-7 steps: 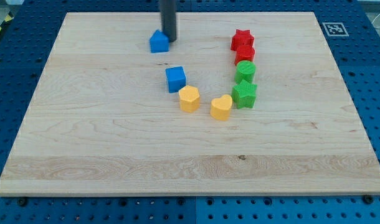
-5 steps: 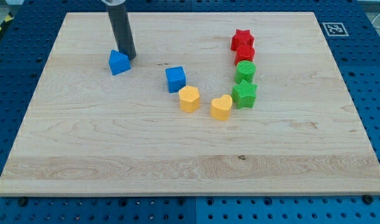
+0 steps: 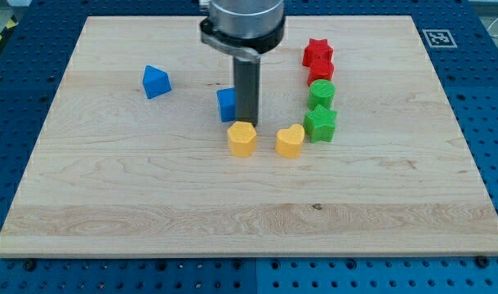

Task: Push the blue cube closer to the blue triangle

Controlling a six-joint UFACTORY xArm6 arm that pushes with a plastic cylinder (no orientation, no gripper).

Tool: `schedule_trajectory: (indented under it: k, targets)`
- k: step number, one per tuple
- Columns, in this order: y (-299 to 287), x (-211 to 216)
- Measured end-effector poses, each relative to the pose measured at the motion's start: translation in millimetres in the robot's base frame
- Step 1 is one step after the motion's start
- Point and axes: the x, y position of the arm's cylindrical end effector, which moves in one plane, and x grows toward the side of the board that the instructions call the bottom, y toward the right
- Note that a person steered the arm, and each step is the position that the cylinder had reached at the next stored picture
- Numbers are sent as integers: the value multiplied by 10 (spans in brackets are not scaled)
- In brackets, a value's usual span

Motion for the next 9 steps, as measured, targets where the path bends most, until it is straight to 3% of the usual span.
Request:
schedule_trajectory:
  k: [3, 9]
  targets:
    - [215, -304]
    - [-725, -658]
